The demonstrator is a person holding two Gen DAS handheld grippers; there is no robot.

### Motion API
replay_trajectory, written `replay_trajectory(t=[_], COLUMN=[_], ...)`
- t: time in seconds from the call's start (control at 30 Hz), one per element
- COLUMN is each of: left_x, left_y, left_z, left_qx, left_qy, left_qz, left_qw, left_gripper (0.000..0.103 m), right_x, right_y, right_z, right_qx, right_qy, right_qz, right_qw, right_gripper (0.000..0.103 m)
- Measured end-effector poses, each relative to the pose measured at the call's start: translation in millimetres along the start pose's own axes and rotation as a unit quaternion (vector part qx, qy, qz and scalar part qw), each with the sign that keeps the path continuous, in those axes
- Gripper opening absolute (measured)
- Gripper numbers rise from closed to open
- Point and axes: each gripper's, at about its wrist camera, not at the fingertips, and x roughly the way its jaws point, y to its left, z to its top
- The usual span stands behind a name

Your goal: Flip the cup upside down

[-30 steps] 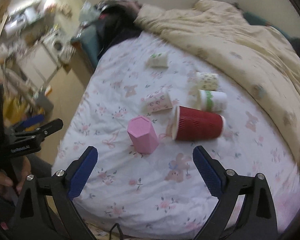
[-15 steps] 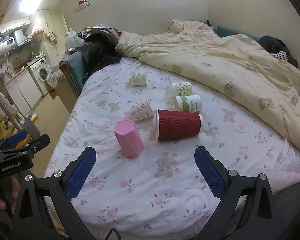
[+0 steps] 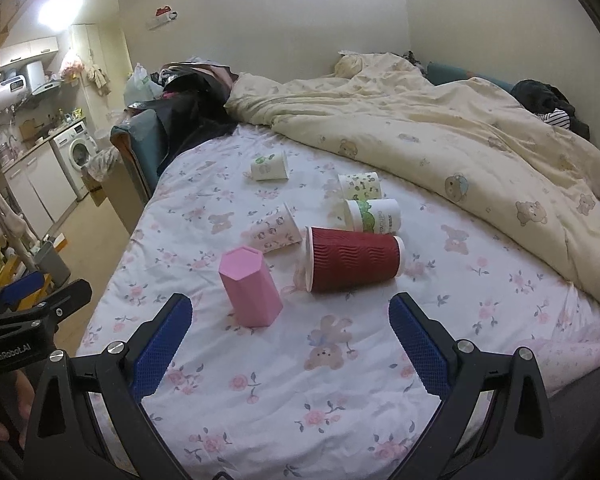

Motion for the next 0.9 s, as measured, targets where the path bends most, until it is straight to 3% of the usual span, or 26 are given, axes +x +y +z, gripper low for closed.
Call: replay_trajectory(t=[0.9], left_x=[3.1], left_y=[-7.2], left_z=[-2.5], left_qx=[-0.003], left_qy=[0.007], left_qz=[-0.004], left_qw=[1.0], left_gripper=[0.103], right_x=[-1.7], right_y=[3.2], right_z=[1.2], right_qx=[0.001], right_qy=[-0.001], right_qz=[0.001], right_qw=[1.0], right_gripper=[0.101])
